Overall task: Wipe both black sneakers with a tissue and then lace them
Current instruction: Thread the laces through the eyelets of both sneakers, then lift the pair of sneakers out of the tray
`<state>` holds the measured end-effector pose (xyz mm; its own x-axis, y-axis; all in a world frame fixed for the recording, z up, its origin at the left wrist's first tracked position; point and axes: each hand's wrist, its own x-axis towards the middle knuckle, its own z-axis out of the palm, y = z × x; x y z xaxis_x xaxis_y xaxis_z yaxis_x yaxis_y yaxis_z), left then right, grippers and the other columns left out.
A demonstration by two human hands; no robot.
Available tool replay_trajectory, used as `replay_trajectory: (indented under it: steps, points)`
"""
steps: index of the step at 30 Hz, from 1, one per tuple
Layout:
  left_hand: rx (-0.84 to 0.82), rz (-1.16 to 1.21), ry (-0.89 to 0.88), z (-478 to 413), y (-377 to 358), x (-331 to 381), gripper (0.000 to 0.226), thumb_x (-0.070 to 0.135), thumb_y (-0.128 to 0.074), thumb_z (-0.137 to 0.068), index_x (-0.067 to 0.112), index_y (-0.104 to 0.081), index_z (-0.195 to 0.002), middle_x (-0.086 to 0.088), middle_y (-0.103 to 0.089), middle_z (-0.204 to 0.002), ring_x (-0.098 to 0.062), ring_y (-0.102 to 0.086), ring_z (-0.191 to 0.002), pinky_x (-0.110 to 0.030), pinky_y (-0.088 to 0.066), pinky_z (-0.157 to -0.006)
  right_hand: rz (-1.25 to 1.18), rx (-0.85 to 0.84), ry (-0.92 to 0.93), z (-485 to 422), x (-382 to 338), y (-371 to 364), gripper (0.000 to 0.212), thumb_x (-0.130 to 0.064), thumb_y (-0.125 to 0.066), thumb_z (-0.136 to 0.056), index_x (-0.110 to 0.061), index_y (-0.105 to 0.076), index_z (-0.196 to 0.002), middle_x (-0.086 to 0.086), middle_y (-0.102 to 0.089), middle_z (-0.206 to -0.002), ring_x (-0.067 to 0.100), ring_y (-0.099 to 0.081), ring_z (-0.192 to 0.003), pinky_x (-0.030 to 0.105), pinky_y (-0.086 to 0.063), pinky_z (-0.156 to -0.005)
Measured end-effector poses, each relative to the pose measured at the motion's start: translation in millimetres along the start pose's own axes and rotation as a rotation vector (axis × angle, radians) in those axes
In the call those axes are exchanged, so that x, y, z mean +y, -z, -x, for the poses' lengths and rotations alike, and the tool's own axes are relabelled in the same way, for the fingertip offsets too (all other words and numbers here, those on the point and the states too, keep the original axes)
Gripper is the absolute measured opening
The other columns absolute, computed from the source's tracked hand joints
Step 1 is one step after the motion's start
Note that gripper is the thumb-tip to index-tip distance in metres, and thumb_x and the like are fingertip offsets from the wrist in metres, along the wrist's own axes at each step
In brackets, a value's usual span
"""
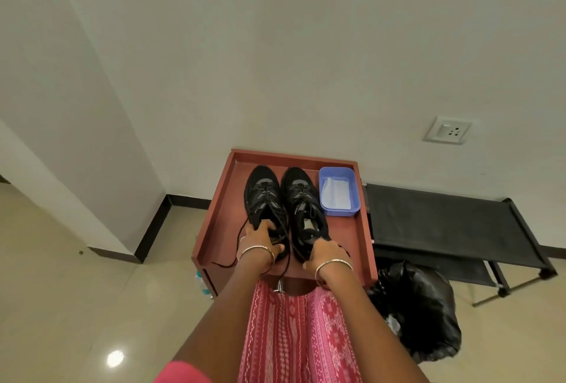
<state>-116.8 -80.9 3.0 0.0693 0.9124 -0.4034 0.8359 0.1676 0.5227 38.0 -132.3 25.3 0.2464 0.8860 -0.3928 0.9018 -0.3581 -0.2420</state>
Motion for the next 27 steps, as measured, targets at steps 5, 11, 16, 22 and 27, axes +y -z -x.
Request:
replay_trajectory:
  steps: [5,11,16,22,27]
  points:
    - [0.096,-0.006,0.061,-15,-16,1,0.055,0.046,-0.080,-0.078,0.024,-0.050,-0.118,-0.010,-0.046,-0.134,-0.033,-0.058,-0.112,-0.042,-0.053,-0.081,-0.224,0.294,-0.059,-21,10,8,0.015,-0.029,-0.064,-0.093,-0.015,-0.070,-0.091,0.009,-0.067,-0.095,0.032,-0.065,-0.092,0.032,-0.046,-0.069]
    - [0.233,-0.017,0.081,-32,-29,-2,0.053,0.059,-0.082,-0.067,0.024,-0.058,-0.099,-0.005,-0.048,-0.140,-0.032,-0.059,-0.110,-0.033,-0.042,-0.068,-0.334,0.487,0.151,-49,12,-16,0.013,-0.027,-0.074,-0.079,-0.028,-0.068,-0.091,-0.006,-0.055,-0.101,0.021,-0.053,-0.097,0.035,-0.046,-0.078]
    - [0.182,-0.025,0.110,-40,-24,-2,0.042,0.054,-0.081,-0.069,0.031,-0.067,-0.100,-0.002,-0.044,-0.146,-0.031,-0.062,-0.108,-0.036,-0.052,-0.074,-0.251,0.153,0.084,-66,25,-39,0.053,-0.044,-0.081,-0.069,-0.036,-0.060,-0.118,0.005,-0.027,-0.157,0.029,-0.043,-0.131,0.045,-0.048,-0.100]
    - [0.041,-0.119,0.214,-34,-11,17,0.042,0.047,-0.074,-0.080,0.034,-0.066,-0.120,-0.004,-0.014,-0.166,-0.033,-0.065,-0.108,-0.035,-0.052,-0.077,-0.290,0.085,-0.078,-76,20,-35,0.040,-0.031,-0.089,-0.068,-0.022,-0.074,-0.103,0.008,-0.059,-0.128,0.026,-0.064,-0.101,0.024,-0.045,-0.075]
    - [-0.025,-0.132,0.265,-32,-2,35,0.039,0.046,-0.072,-0.082,0.023,-0.067,-0.113,-0.008,-0.010,-0.167,-0.034,-0.064,-0.107,-0.038,-0.055,-0.079,-0.241,0.022,-0.169,-70,-5,-20,0.039,-0.035,-0.084,-0.071,-0.017,-0.077,-0.105,0.010,-0.063,-0.117,0.031,-0.066,-0.093,0.034,-0.052,-0.073]
